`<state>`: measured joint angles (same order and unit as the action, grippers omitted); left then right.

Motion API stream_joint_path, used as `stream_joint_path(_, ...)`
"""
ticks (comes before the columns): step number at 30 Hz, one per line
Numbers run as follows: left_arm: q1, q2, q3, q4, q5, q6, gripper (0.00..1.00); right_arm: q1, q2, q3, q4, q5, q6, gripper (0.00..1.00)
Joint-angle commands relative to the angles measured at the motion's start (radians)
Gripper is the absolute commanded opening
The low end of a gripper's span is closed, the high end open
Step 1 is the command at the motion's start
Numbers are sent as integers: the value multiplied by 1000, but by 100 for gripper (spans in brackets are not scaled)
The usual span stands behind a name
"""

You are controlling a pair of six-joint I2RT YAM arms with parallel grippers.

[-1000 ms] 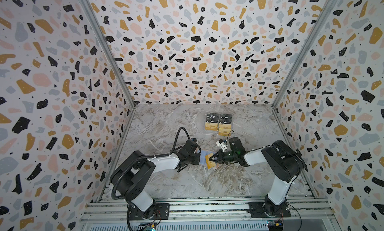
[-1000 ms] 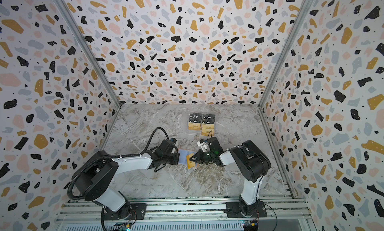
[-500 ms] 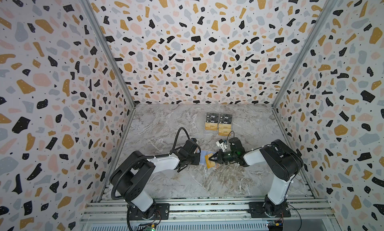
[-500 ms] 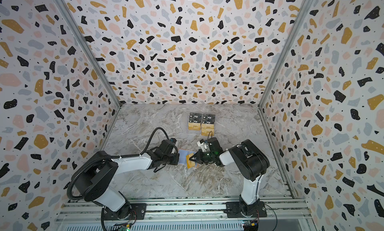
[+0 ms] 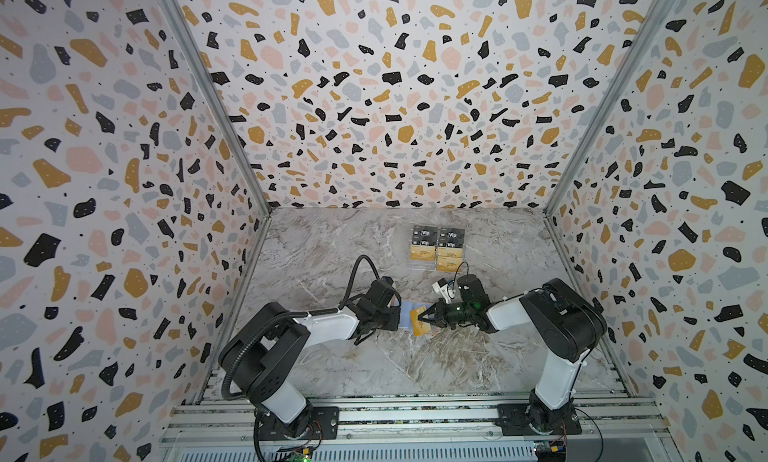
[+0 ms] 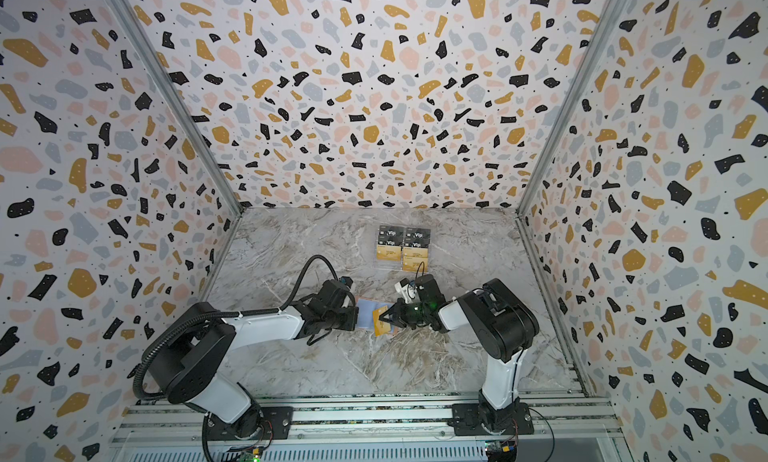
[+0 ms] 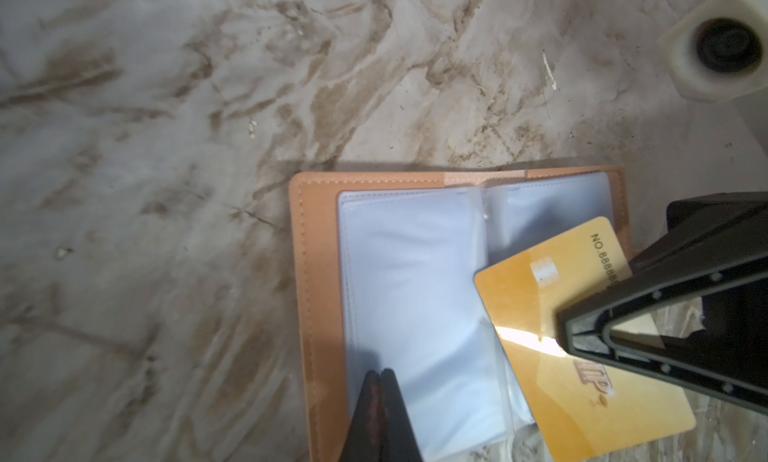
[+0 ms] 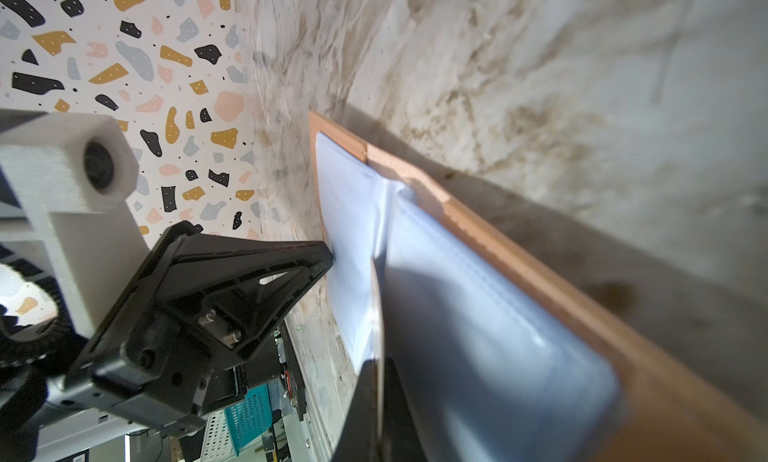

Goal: Put the credit cards into the card holder

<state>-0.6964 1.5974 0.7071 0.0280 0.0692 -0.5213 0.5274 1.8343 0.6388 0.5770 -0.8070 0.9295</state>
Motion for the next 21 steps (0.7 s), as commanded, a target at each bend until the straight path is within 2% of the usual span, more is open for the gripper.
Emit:
stream_joint_path(1,2,-14,-20,-12,3,-11,0,-5,-25,15,-53,46,-18,0)
stream_joint_path(9,2,-14,-22,-8,4,-9,0,-1,-54,19,-81,72,-18,0)
stream_joint_path(21,1,-14,-23,-10,6,-9,0,7,-21,43,-89,62,-30,0)
